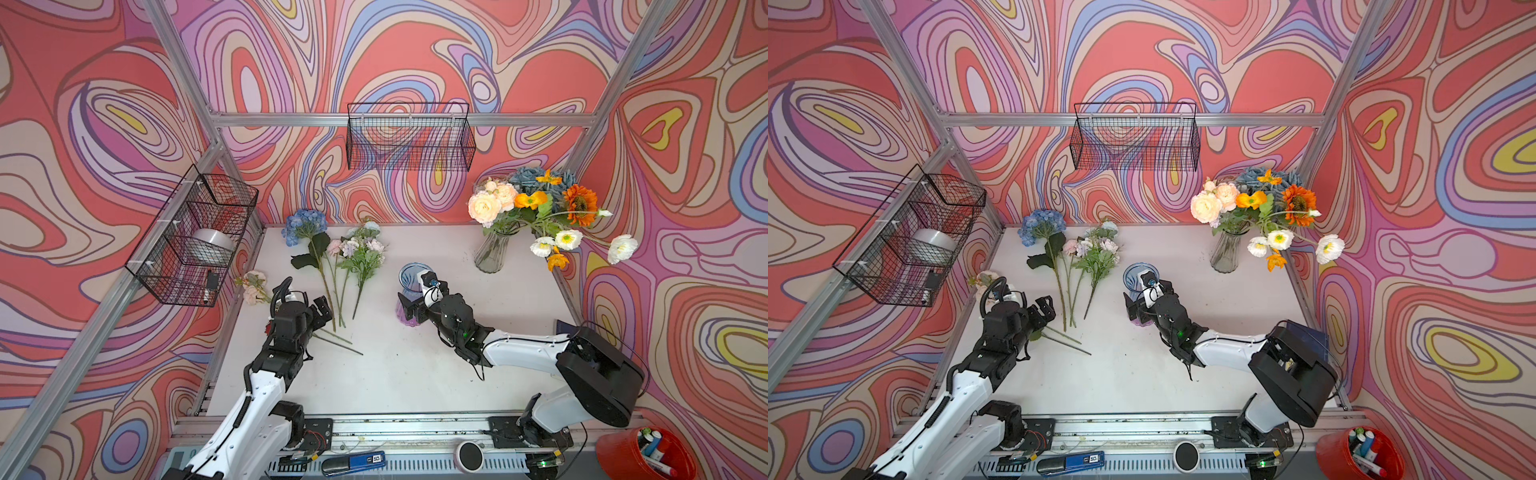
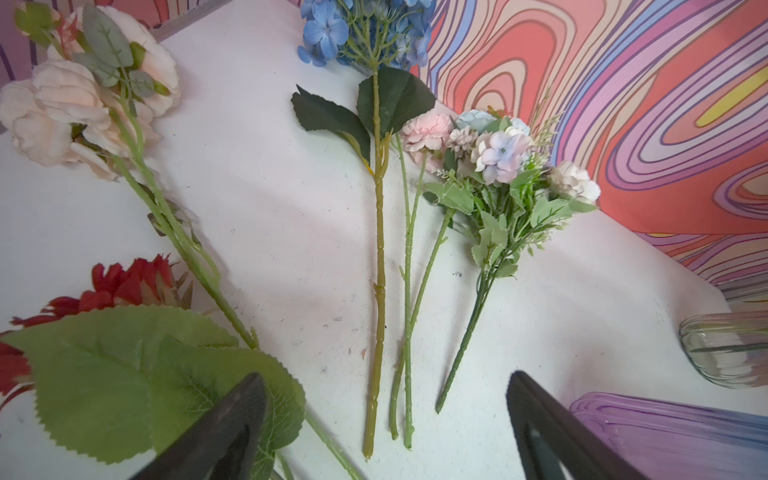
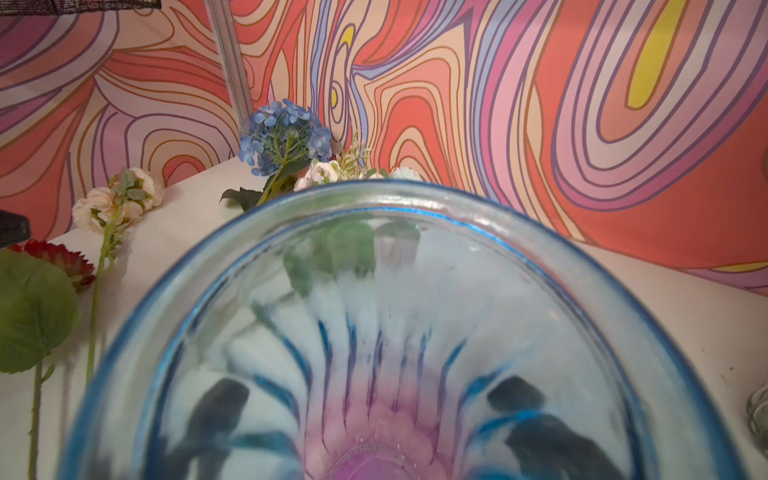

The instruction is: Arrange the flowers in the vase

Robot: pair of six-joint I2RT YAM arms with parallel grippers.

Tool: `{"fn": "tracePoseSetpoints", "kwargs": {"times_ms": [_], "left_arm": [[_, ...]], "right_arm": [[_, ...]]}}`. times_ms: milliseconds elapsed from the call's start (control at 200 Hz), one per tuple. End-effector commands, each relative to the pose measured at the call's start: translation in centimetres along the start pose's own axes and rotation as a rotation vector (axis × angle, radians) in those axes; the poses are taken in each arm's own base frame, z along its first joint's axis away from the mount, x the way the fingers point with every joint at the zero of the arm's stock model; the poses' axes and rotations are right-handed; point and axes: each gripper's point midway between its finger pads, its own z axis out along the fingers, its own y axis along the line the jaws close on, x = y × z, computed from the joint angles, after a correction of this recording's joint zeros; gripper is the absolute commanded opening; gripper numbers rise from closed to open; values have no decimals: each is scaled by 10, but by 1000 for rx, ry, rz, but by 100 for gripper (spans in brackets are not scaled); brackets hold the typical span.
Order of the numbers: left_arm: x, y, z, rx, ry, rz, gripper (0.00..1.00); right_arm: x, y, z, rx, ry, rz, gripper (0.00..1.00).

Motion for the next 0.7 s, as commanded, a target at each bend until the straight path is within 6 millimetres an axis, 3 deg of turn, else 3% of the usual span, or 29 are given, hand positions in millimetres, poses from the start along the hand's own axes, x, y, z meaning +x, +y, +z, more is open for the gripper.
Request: {"fn": "tracePoseSetpoints", "kwargs": {"times_ms": [0, 265, 481, 696], "left_arm": [[-14, -5, 8, -50, 22, -4, 92], [-10, -10, 61, -164, 162, 82, 74], [4, 3, 93, -305, 315, 191, 59], [26, 4, 122, -334, 429, 214, 50]], "right_arm": [[22, 5, -15, -40, 104, 47, 98], [36, 3, -46, -65, 216, 69, 98], [53, -22, -70, 47, 316, 40, 98], [61, -58, -71, 169, 314, 83, 98]]}}
